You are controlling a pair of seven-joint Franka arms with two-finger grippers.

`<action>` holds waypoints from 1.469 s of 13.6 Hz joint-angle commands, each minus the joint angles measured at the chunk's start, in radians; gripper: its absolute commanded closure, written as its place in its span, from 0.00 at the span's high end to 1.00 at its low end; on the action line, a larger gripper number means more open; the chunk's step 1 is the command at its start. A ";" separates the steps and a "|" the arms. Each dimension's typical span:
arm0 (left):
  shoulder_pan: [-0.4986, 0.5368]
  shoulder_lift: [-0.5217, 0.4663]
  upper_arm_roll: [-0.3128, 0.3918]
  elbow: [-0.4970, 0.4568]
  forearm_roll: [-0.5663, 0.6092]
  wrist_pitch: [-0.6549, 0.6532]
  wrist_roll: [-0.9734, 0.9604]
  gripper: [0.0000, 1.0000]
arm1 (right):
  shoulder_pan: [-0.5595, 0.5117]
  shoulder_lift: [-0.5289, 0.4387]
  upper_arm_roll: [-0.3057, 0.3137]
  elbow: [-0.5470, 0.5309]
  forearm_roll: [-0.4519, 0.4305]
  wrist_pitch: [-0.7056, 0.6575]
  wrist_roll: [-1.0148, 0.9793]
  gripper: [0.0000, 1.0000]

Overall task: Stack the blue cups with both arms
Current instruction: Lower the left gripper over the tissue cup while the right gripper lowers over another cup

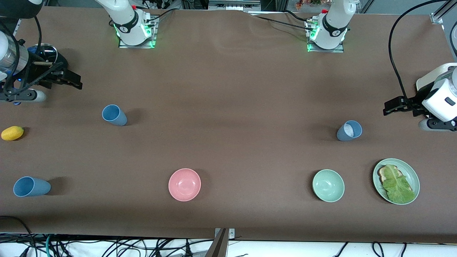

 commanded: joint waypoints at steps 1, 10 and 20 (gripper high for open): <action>0.001 -0.015 0.001 -0.013 -0.017 -0.001 -0.007 1.00 | -0.001 0.005 0.004 0.020 -0.006 -0.011 0.004 1.00; 0.001 -0.012 0.001 -0.013 -0.017 -0.001 -0.007 1.00 | -0.002 0.012 0.003 0.014 -0.003 0.025 0.004 1.00; -0.011 0.123 -0.026 -0.183 -0.014 0.207 -0.050 1.00 | -0.027 0.155 -0.005 0.017 -0.005 0.023 -0.080 1.00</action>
